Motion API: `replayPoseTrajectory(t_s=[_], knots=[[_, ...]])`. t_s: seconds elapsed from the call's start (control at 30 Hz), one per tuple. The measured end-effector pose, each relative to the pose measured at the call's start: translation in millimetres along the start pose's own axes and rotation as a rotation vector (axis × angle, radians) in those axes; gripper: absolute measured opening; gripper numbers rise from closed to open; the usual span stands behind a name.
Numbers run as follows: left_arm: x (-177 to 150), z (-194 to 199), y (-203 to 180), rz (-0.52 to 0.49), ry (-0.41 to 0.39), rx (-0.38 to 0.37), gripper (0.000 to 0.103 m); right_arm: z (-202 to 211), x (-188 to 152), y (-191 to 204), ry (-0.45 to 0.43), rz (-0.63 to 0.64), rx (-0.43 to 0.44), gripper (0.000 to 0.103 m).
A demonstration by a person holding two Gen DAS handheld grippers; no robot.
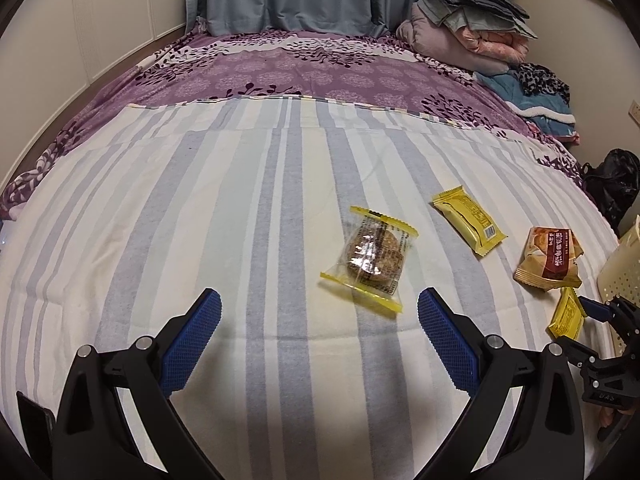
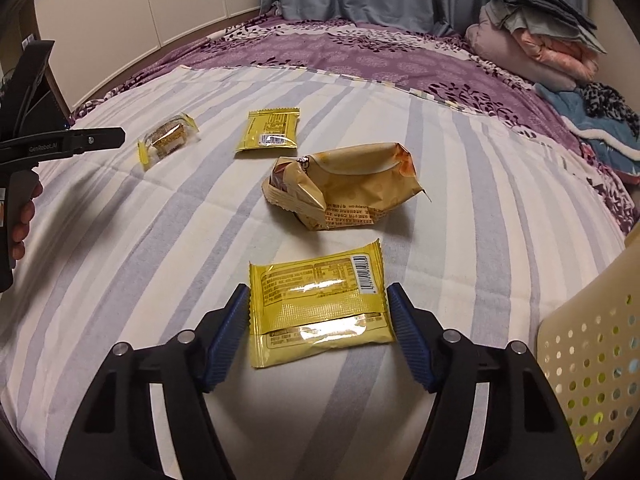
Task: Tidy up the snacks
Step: 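Grasp the large yellow barcode pack with the right gripper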
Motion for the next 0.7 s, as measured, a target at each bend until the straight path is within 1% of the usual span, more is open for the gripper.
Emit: replayPoseTrajectory(t_s=[0.03, 0.43, 0.6, 0.67, 0.7], knots=[[0, -2, -3, -0.008, 0.002, -0.001, 0.1, 1, -1, 0, -0.001, -0.006, 0.001, 0.062], [16, -37, -34, -0.083, 0.023, -0.033, 0.1, 11, -13, 17, -0.028, -0.035, 0.016, 0.062], [20, -54, -40, -0.11, 0.044, -0.028, 0.1, 14, -16, 18, -0.038, -0.06, 0.023, 0.062], [20, -57, -40, -0.116, 0.041, -0.028, 0.094, 16, -16, 18, -0.047, -0.078, 0.024, 0.062], [20, -59, -41, -0.115, 0.045, -0.032, 0.084, 17, -17, 17, -0.052, -0.085, 0.023, 0.062]])
Point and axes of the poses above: each gripper's, at about its wrist camera, not at the fingertips, and z roughly against the way its jaws point, y to its left, x to its top, the point moved 9 cm from there along -z, roughly the way its jaws point, and after that the axes turned 9 degrees about x, right-handed, at the moved point
